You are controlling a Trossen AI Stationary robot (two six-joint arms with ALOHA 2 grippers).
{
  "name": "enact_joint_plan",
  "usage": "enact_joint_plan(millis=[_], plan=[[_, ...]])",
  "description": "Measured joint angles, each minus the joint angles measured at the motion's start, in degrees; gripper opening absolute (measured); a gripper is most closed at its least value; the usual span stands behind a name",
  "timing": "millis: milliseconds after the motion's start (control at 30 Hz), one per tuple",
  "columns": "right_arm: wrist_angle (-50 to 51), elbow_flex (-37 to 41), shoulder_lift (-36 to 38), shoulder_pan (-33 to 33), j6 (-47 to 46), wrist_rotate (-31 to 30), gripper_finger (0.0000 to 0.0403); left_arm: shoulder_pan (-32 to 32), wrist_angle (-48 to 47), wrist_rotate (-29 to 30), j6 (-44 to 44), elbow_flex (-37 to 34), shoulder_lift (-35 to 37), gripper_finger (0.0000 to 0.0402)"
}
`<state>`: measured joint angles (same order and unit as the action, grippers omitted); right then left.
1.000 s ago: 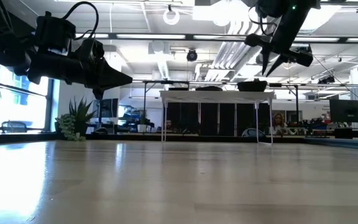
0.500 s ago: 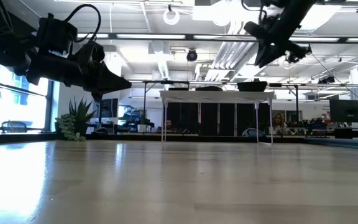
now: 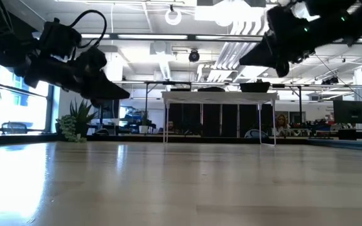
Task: Pick & Place Mini shaped plates
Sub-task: Stack the leaf shaped plate on top of the stacked leaf shaped plates on the shelf
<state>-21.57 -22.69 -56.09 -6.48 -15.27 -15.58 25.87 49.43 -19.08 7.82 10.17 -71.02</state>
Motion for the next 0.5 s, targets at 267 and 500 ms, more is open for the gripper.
enact_joint_plan(millis=[267,500], plan=[[-28.5,14.3,-1.7,3.6,5.4,-0.6,0.0011,-3.0,-8.3,-10.1,-2.0,0.0,0.8,0.0001],[-34.5,17.7,-1.6,3.7,8.1,-0.3,0.0002,-16.0,-21.6,-1.5,-3.1,2.7,0.8,0.0001]])
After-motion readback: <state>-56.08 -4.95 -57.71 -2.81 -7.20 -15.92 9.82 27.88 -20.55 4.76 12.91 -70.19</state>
